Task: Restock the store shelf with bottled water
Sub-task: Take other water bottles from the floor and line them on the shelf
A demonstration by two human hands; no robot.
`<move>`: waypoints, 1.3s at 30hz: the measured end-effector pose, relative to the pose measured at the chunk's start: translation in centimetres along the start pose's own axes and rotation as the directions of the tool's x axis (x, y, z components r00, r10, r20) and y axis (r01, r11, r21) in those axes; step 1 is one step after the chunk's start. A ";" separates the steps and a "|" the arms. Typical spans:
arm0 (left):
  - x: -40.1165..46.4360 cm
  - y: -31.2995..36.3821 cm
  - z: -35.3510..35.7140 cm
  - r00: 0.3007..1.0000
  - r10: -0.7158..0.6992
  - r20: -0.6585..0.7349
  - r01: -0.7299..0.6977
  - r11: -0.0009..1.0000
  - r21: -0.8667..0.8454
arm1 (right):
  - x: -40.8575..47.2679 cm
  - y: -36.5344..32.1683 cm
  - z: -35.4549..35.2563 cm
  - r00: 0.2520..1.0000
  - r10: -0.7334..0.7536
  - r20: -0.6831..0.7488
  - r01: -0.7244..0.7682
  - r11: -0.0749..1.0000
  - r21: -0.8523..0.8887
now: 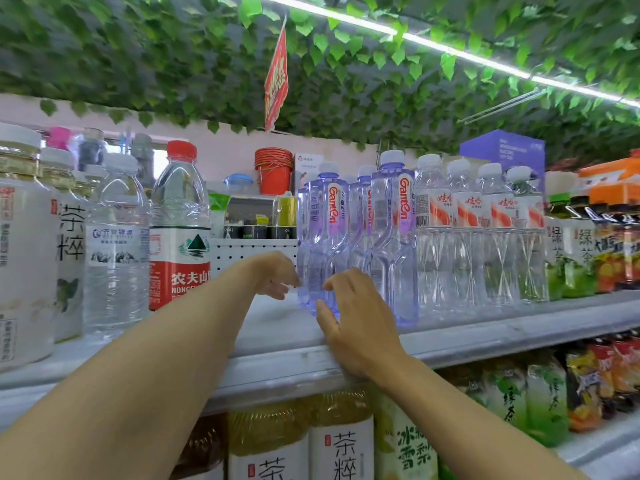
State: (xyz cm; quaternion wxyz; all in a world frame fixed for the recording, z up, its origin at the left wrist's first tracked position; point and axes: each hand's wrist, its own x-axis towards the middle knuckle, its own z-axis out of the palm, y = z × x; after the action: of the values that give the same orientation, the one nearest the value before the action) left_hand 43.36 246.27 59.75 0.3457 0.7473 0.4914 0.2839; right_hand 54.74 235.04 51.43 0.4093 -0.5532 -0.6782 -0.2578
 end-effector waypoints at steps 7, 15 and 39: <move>-6.5 0.2 -0.2 0.981 0.036 -0.189 -0.012 0.992 0.127 | -0.9 -0.5 -2.2 0.999 -0.028 0.018 0.028 1.000 0.014; -17.4 0.1 3.3 0.797 0.311 -0.518 -0.217 0.947 0.235 | -9.7 -0.9 -6.2 0.992 -0.128 0.019 0.127 0.990 0.060; -34.5 -31.2 32.7 0.915 -0.389 0.109 0.342 0.890 0.302 | -48.9 3.2 2.2 0.360 0.026 0.933 -0.137 0.990 0.025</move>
State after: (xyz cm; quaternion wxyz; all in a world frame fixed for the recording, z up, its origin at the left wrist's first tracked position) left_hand 39.31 215.03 12.37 0.3249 0.7032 0.6275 0.0785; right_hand 59.84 211.25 8.82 -0.0053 -0.6142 -0.7741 0.1533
